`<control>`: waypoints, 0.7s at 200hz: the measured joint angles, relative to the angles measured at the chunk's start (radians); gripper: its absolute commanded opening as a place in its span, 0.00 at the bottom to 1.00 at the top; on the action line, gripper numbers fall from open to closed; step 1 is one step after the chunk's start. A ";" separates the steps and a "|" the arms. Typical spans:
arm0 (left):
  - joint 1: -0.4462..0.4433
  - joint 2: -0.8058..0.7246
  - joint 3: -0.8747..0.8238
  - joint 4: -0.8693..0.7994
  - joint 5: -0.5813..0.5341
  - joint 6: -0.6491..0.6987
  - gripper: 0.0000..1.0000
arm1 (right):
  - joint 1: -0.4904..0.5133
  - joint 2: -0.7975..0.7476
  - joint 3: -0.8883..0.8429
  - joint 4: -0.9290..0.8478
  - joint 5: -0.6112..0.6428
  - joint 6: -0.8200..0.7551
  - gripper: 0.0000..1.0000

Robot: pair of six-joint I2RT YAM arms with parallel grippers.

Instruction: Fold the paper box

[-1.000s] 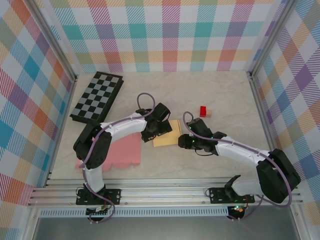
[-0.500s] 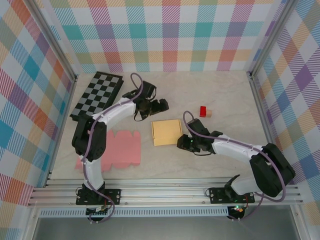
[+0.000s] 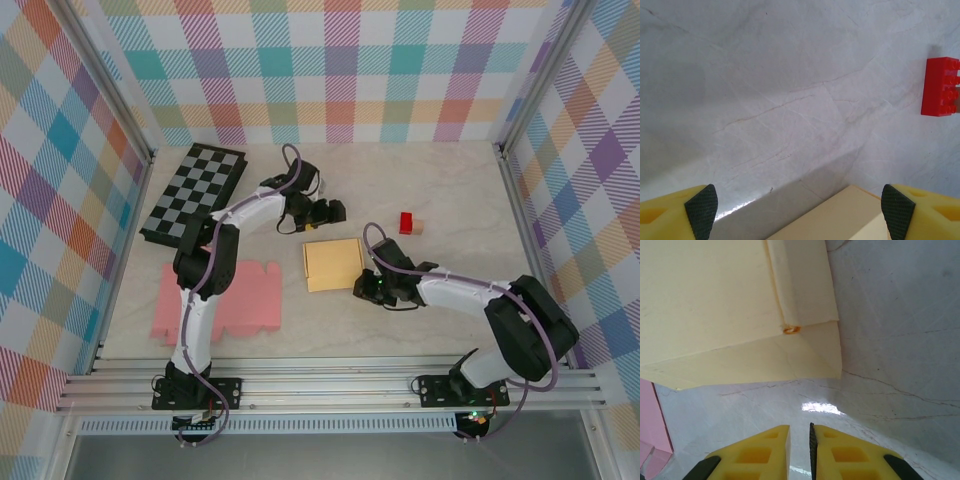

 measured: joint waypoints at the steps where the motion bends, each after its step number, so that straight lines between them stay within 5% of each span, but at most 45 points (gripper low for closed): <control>1: 0.000 0.000 -0.001 0.001 0.000 0.000 0.87 | 0.000 0.000 0.000 0.000 0.000 0.000 0.20; 140: -0.055 -0.169 -0.348 0.133 0.032 -0.114 0.86 | -0.139 0.166 0.142 0.034 -0.035 -0.177 0.20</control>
